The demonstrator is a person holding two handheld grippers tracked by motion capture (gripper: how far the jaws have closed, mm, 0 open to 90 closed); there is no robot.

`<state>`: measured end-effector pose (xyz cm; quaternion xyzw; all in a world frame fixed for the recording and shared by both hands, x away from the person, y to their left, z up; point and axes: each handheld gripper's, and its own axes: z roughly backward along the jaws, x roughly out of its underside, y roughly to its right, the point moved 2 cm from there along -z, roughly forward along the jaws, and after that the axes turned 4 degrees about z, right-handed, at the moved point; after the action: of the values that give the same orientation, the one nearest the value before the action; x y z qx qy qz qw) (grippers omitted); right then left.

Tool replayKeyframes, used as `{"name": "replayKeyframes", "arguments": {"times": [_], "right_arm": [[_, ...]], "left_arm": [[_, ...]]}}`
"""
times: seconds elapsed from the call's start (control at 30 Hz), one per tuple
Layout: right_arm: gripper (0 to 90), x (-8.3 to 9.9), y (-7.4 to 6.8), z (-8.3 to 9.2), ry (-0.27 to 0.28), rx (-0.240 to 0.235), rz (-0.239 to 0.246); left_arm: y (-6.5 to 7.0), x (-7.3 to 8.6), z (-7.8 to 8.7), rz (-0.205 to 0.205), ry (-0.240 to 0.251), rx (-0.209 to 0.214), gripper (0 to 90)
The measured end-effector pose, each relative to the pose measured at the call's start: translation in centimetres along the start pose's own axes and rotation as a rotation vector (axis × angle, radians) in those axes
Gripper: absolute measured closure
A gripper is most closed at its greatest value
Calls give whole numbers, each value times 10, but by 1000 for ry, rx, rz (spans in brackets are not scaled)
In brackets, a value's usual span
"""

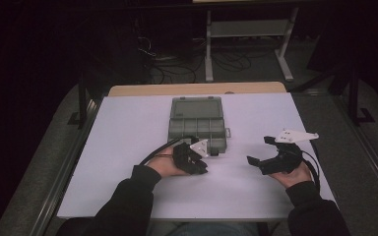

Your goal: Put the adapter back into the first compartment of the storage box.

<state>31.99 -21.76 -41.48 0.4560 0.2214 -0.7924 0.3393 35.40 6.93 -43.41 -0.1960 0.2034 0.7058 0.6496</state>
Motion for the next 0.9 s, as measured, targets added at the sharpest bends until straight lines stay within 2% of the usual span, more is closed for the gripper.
{"name": "replayKeyframes", "arguments": {"times": [0.57, 0.9], "right_arm": [[0, 0, -1, -1, -5, -2, 2], [0, 0, -1, -1, -8, -4, 2]], "left_arm": [[-7, 0, 28, 17, 35, -26, 756], [-21, -2, 51, 32, 76, -36, 756]]}}
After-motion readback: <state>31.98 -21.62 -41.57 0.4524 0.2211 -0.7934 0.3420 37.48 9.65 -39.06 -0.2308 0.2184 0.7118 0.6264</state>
